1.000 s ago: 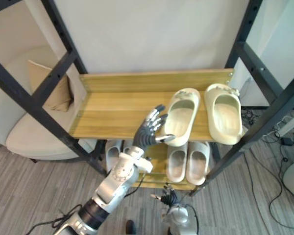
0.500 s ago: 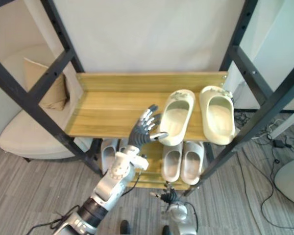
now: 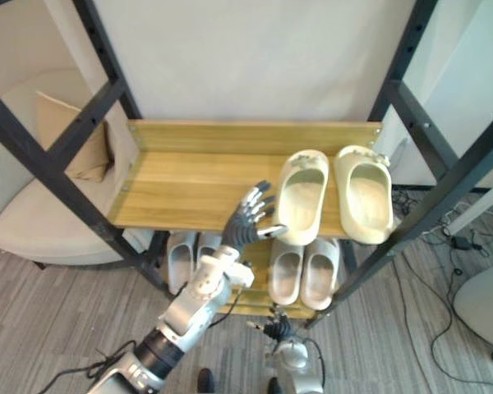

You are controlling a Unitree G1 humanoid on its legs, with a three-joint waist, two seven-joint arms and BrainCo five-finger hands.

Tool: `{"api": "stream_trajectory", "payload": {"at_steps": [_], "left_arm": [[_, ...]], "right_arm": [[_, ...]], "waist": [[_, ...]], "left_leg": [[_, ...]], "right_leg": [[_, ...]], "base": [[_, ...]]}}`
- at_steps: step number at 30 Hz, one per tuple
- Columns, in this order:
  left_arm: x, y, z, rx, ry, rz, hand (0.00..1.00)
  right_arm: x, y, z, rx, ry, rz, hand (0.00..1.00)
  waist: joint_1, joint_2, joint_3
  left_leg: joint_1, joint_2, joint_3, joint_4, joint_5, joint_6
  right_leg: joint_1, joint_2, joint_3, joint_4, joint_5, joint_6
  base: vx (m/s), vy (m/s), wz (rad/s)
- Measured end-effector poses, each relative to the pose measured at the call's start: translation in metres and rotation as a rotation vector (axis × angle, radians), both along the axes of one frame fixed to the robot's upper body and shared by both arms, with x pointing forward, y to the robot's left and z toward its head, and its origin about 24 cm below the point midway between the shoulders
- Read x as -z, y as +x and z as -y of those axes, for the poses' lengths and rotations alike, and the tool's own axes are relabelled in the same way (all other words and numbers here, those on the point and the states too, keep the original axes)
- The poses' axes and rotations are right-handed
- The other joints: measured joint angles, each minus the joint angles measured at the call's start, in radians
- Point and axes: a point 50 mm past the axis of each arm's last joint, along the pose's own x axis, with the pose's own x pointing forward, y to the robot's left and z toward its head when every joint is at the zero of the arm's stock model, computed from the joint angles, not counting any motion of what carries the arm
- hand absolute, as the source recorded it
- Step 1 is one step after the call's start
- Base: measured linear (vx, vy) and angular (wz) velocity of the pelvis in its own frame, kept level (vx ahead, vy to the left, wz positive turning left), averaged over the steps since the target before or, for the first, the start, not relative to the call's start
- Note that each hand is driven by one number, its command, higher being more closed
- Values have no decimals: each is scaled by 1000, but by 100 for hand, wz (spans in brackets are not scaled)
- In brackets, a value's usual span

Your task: Organize the slippers on the shoe rack

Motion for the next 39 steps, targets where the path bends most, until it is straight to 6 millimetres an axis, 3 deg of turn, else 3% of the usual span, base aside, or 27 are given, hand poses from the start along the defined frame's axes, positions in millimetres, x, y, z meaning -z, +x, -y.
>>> {"api": "stream_trajectory", "payload": {"at_steps": [3,15,27,33,36,39], "left_arm": [[-1,-3,10,38,20,10,0],[-6,2,15,3,26,13,0],[-7,13,3,-58,10,-12,0],[-36,13,-8,-82,-94,70,0],[-55,1,-10,-40,-182,128,0],[-58,-4,-13,-18,-217,139,0]], "right_arm": [[4,-4,1,2,-3,-26,0],[6,-7,7,13,-13,-39,0],[7,-8,9,23,-15,-40,0],[7,-10,9,20,-19,-44,0],[8,-12,8,10,-24,-46,0],[7,-11,7,5,-23,-42,0]], "waist": [[-3,-3,1],[0,-2,0],[-2,19,-11],[5,21,-11],[14,22,-12],[23,24,-14]], "left_leg": [[0,1,6,0,0,0],[-3,-6,29,1,0,0],[-1,-5,28,1,0,0],[2,-7,9,1,0,0],[10,-9,-18,1,0,1],[16,-10,-30,1,0,1]], "right_leg": [[-5,-4,12,2,0,0],[-17,-14,31,8,1,-1],[-14,-13,29,8,1,-1],[2,-16,7,18,-11,-1],[4,-19,-20,58,-41,-2],[16,-20,-34,61,-50,-2]], "base": [[2,0,-11],[7,2,-4],[1,0,0],[10,-3,11],[14,-8,26],[17,-9,15]]}}
